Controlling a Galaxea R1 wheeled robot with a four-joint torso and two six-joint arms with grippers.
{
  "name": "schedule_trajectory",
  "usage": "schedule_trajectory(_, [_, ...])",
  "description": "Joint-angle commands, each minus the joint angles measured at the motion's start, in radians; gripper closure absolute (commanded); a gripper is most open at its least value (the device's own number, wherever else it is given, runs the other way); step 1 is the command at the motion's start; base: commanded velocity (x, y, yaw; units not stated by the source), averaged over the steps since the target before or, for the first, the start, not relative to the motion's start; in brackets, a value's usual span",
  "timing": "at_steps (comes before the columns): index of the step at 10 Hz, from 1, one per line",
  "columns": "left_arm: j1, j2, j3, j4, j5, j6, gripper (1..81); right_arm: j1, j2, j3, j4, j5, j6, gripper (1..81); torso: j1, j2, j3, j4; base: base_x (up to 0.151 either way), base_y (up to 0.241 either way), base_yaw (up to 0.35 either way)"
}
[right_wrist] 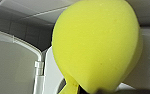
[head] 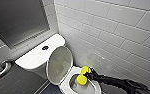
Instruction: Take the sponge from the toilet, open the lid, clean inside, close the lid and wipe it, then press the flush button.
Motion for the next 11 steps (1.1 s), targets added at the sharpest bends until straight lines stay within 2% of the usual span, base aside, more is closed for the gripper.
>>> schedule_trajectory(1, [0.039, 0.000, 0.026, -0.005, 0.034, -0.004, 1.0, 0.171, -0.048, 0.106, 0.008, -0.021, 0.002, 81.1, 0.000, 0.000, -0.077, -0.027, 0.000, 0.000, 0.000])
schedule_trajectory(2, [0.039, 0.000, 0.024, -0.005, 0.034, -0.004, 1.0, 0.184, -0.048, 0.123, 0.007, -0.025, 0.001, 81.1, 0.000, 0.000, -0.004, -0.002, 0.000, 0.000, 0.000])
schedule_trajectory(6, [0.037, 0.006, 0.023, -0.006, 0.034, -0.004, 1.0, 0.217, -0.008, 0.142, -0.035, -0.052, 0.001, 81.1, 0.000, 0.000, -0.028, -0.004, 0.000, 0.000, 0.000])
schedule_trajectory(8, [0.037, 0.006, 0.023, -0.008, 0.034, -0.004, 1.0, 0.189, 0.028, 0.102, -0.015, -0.038, 0.007, 81.1, 0.000, -0.001, -0.028, -0.004, 0.000, 0.000, 0.000])
schedule_trajectory(9, [0.037, 0.006, 0.024, -0.008, 0.034, -0.004, 1.0, 0.177, 0.044, 0.054, 0.007, -0.033, 0.028, 81.1, 0.000, -0.001, -0.028, -0.004, 0.000, 0.000, 0.000])
schedule_trajectory(11, [0.039, 0.003, 0.027, -0.008, 0.033, -0.004, 1.0, 0.163, 0.026, 0.045, 0.011, -0.026, 0.031, 81.1, 0.000, -0.001, -0.028, -0.004, 0.000, 0.000, 0.000])
